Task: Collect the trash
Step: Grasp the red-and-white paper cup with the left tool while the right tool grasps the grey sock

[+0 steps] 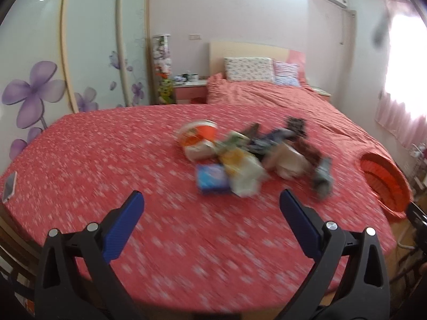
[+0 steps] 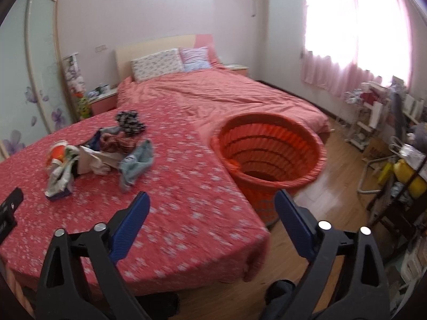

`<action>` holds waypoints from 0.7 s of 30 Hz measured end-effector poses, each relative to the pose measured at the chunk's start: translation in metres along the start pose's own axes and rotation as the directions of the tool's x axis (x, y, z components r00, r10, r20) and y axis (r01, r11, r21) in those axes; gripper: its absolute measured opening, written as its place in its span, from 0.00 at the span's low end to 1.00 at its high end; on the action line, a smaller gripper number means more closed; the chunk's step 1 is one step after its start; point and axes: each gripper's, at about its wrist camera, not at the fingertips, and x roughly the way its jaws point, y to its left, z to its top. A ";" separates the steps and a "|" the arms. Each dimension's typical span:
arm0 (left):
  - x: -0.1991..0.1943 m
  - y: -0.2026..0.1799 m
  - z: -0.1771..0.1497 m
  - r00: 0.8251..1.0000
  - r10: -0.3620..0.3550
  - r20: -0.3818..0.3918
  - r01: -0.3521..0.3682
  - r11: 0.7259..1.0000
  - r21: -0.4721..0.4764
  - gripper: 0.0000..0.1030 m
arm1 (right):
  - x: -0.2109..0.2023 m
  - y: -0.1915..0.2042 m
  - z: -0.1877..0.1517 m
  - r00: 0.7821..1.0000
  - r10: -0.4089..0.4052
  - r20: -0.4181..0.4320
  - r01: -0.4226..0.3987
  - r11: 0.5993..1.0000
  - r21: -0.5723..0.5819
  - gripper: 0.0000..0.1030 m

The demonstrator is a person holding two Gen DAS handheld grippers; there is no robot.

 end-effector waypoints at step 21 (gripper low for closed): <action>0.194 0.036 0.080 0.974 -0.006 -0.226 -0.007 0.999 -0.054 0.94 | 0.110 0.088 0.022 0.945 0.204 -0.255 -0.227 0.972 -0.066 0.51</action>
